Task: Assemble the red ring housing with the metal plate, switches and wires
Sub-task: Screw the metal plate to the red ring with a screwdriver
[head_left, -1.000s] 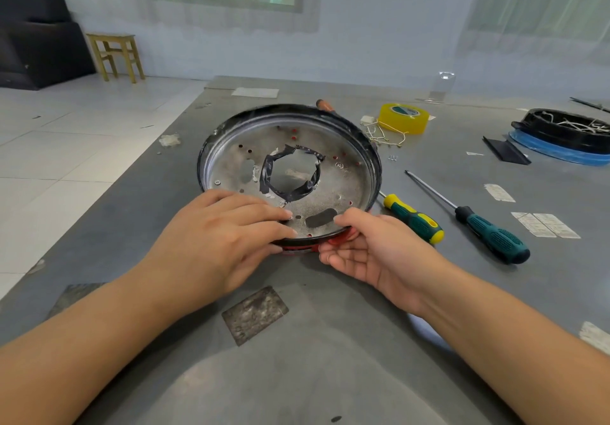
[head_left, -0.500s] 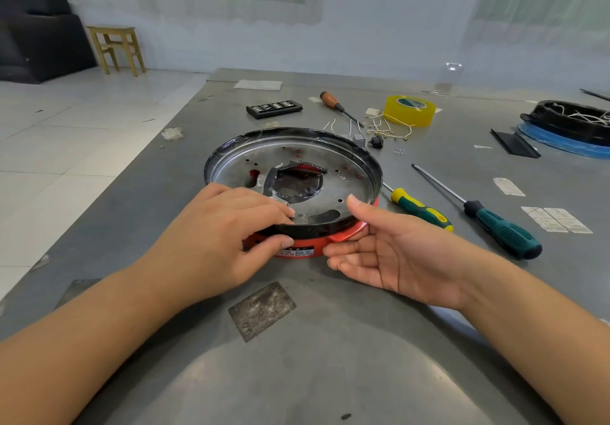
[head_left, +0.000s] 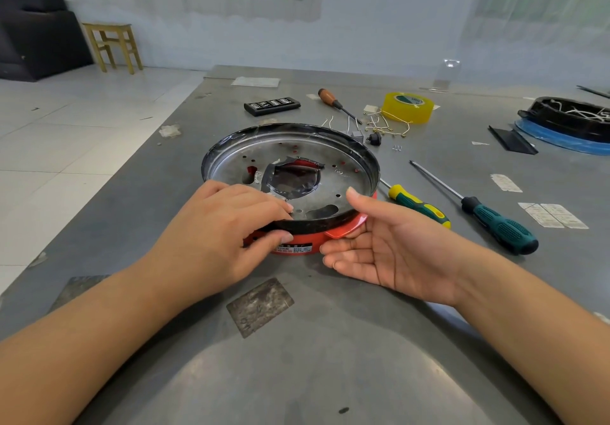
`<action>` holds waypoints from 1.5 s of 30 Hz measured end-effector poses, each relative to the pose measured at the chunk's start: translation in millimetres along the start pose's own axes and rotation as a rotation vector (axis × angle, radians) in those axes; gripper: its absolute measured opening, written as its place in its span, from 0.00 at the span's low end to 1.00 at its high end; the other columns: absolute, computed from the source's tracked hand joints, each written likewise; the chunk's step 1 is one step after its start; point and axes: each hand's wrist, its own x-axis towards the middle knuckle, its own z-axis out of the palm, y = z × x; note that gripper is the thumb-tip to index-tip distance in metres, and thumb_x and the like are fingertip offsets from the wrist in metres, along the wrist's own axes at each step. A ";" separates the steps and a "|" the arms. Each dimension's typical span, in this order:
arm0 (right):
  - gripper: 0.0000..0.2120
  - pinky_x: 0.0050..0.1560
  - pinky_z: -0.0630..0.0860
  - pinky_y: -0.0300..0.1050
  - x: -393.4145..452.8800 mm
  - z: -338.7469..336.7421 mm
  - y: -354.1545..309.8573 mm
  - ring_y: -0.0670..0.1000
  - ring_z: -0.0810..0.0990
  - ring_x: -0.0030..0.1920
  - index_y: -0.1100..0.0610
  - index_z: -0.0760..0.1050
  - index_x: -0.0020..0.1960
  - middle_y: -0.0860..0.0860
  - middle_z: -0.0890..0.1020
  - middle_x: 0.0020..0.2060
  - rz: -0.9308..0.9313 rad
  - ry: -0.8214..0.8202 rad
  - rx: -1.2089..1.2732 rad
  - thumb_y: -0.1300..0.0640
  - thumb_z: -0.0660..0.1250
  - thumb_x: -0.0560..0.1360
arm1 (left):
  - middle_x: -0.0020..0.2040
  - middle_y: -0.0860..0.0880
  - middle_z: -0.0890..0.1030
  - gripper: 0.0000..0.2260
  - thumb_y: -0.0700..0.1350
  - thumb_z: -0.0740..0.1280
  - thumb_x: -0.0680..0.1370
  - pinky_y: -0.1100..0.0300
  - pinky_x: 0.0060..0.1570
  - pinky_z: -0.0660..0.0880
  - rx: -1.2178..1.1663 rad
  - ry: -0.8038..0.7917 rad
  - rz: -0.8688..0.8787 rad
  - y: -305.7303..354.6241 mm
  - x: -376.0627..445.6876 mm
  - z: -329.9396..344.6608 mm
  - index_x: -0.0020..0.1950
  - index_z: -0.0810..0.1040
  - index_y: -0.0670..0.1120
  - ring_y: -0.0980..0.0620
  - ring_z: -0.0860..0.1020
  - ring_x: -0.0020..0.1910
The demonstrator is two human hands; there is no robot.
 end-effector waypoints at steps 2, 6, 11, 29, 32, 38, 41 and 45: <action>0.32 0.50 0.83 0.46 0.8 2.8 -0.2 0.58 0.86 0.54 0.63 0.83 0.60 0.64 0.84 0.56 -0.003 0.033 0.000 0.36 0.73 0.72 | 0.60 0.59 0.85 0.16 0.58 0.61 0.81 0.43 0.55 0.77 -0.001 0.006 0.008 0.4 0.7 -0.1 0.57 0.85 0.54 0.54 0.83 0.60; 0.29 0.47 0.84 0.45 3.4 9.9 0.8 0.58 0.87 0.53 0.63 0.83 0.58 0.64 0.86 0.53 -0.007 0.125 -0.001 0.38 0.72 0.73 | 0.59 0.58 0.86 0.17 0.59 0.62 0.80 0.44 0.54 0.77 0.006 0.015 0.021 0.6 2.1 0.6 0.57 0.86 0.53 0.52 0.83 0.60; 0.17 0.40 0.83 0.41 4.8 13.2 4.4 0.56 0.88 0.46 0.61 0.87 0.38 0.63 0.86 0.49 -0.041 0.195 -0.012 0.49 0.70 0.76 | 0.60 0.59 0.85 0.14 0.57 0.63 0.81 0.45 0.52 0.77 0.037 0.056 0.081 -0.5 -0.1 4.2 0.55 0.85 0.54 0.52 0.83 0.59; 0.17 0.40 0.83 0.44 12.1 16.2 13.4 0.57 0.85 0.40 0.69 0.74 0.65 0.65 0.85 0.45 -0.365 0.207 0.000 0.60 0.62 0.80 | 0.65 0.50 0.84 0.11 0.50 0.65 0.86 0.45 0.57 0.75 0.285 0.285 0.245 0.7 -1.6 3.8 0.56 0.87 0.49 0.44 0.83 0.62; 0.17 0.40 0.83 0.43 11.7 15.8 13.2 0.56 0.86 0.41 0.69 0.75 0.63 0.64 0.85 0.44 -0.329 0.210 0.001 0.58 0.63 0.80 | 0.65 0.51 0.84 0.11 0.51 0.66 0.86 0.45 0.57 0.76 0.268 0.281 0.235 1.5 -1.2 4.3 0.55 0.86 0.49 0.45 0.83 0.61; 0.14 0.37 0.82 0.40 9.7 16.8 14.9 0.56 0.88 0.41 0.64 0.82 0.49 0.64 0.86 0.45 -0.200 0.209 0.017 0.52 0.67 0.78 | 0.61 0.57 0.85 0.09 0.51 0.68 0.82 0.48 0.56 0.74 0.116 0.216 0.158 5.2 -1.4 6.4 0.51 0.86 0.49 0.50 0.83 0.60; 0.15 0.37 0.82 0.40 9.5 17.2 15.3 0.56 0.88 0.41 0.64 0.82 0.51 0.65 0.86 0.45 -0.158 0.201 0.040 0.51 0.68 0.78 | 0.58 0.58 0.86 0.10 0.52 0.68 0.80 0.50 0.57 0.72 0.063 0.184 0.111 6.2 -2.1 7.3 0.52 0.86 0.49 0.52 0.83 0.60; 0.19 0.39 0.83 0.40 10.0 16.1 15.0 0.56 0.88 0.43 0.66 0.81 0.55 0.66 0.86 0.47 -0.115 0.160 0.061 0.50 0.68 0.78 | 0.55 0.59 0.86 0.12 0.54 0.67 0.78 0.47 0.60 0.70 -0.030 0.143 0.016 7.8 -2.8 7.2 0.54 0.86 0.51 0.53 0.82 0.60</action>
